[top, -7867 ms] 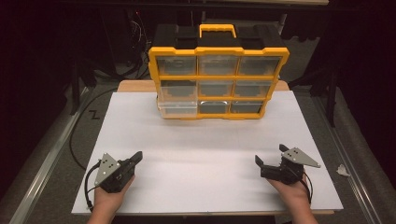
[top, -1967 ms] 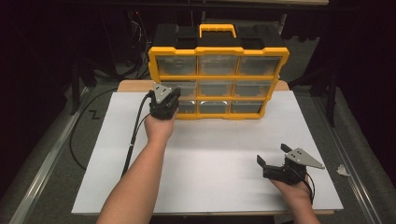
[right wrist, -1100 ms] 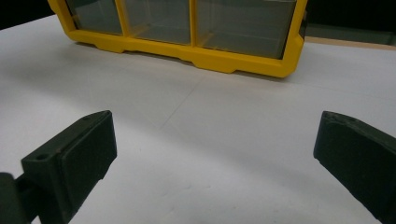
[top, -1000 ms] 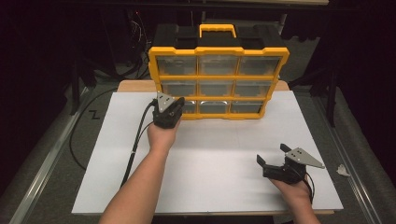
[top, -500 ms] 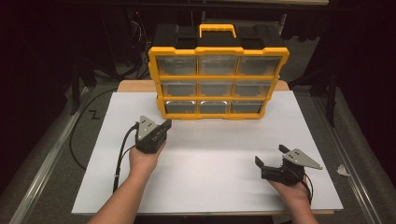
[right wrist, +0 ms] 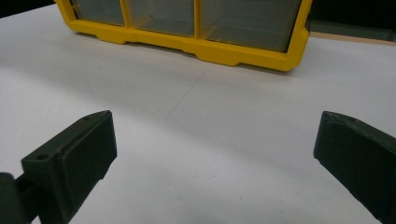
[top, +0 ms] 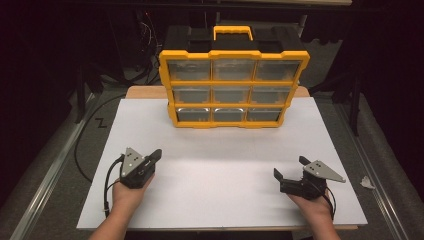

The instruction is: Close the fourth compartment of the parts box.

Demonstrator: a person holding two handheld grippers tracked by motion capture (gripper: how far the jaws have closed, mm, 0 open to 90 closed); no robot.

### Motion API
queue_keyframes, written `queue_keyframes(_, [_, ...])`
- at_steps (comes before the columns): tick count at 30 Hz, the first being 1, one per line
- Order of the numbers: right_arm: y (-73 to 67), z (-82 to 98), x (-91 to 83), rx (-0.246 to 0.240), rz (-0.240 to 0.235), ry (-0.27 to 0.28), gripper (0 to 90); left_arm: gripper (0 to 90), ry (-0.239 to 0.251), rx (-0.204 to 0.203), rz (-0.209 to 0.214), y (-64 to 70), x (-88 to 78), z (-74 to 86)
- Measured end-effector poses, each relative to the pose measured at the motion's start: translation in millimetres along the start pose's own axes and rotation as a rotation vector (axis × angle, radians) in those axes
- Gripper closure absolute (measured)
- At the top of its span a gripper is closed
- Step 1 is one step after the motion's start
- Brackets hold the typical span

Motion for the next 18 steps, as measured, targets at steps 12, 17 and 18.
queue_keyframes(12, [-2.5,-2.1,0.0,-0.012,0.006,0.002,0.7,84.6,0.100,-0.057,0.012,-10.4,-35.6,18.5])
queue_keyframes(17, [-3.0,-1.9,-0.1,-0.011,0.009,0.000,0.7,84.6,0.098,-0.065,0.025,-13.7,-33.7,20.0])
queue_keyframes(18, [-3.1,-1.7,0.6,-0.009,0.009,-0.002,0.7,84.6,0.099,-0.065,0.025,-13.6,-33.6,19.9])
Point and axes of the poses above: each handheld gripper's, and its own axes: x roughly forward along the jaws, z roughly out of its underside, y roughly to its right, the point moved 9 cm from there along x, roughly forward along the jaws, and after that the axes turned 13 degrees about -y, right-handed, at the moved point
